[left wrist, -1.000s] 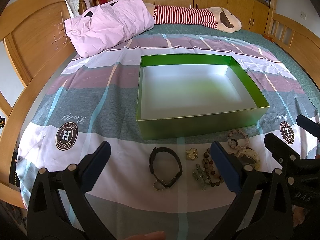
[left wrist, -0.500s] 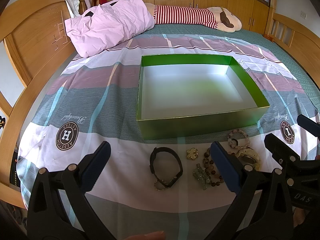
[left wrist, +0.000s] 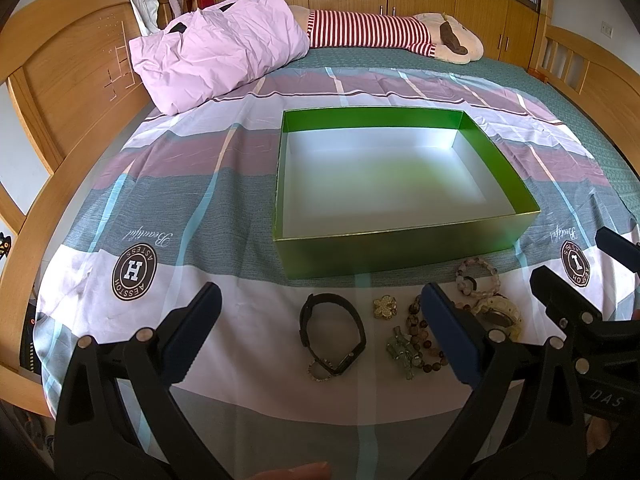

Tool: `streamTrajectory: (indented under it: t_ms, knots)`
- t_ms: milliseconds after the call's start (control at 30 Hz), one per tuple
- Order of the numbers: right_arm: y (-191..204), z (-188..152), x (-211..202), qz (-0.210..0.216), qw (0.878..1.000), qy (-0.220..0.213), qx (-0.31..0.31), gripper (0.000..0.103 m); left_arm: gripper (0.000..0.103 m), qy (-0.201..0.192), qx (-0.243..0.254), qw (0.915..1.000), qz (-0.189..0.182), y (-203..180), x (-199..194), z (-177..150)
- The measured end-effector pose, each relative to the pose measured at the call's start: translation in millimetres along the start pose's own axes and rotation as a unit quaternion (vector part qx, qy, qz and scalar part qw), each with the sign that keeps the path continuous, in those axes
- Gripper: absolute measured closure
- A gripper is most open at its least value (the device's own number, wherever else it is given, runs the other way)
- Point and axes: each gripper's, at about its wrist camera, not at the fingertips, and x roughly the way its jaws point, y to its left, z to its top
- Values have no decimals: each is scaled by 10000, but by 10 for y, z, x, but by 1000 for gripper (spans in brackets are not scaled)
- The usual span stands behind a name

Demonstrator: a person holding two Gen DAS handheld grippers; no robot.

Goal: Organize jewelry

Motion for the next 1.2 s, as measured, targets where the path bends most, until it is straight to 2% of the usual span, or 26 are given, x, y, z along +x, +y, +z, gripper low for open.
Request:
streamTrajectory:
  t_ms: [533, 733, 867, 1033, 1200]
  knots:
    - [-1, -35, 29, -19, 10000, -5, -7, 1, 2, 56, 3, 9999, 107, 54, 55, -29]
    - [-98, 2, 44, -151, 9998, -86, 88, 1, 2, 147, -83, 9997, 159, 92, 102, -17]
    - [-233, 15, 128, -287, 9992, 97, 246, 1, 2, 295, -113, 9992, 229, 112, 182, -21]
    - [-318, -58, 276, -218, 9984, 478, 219, 1, 2, 649, -261, 9973, 244, 176, 356, -54]
    - [-124, -212, 511, 10, 9941, 1062, -201, 15, 2, 1107, -500, 9922, 269, 308, 525, -115]
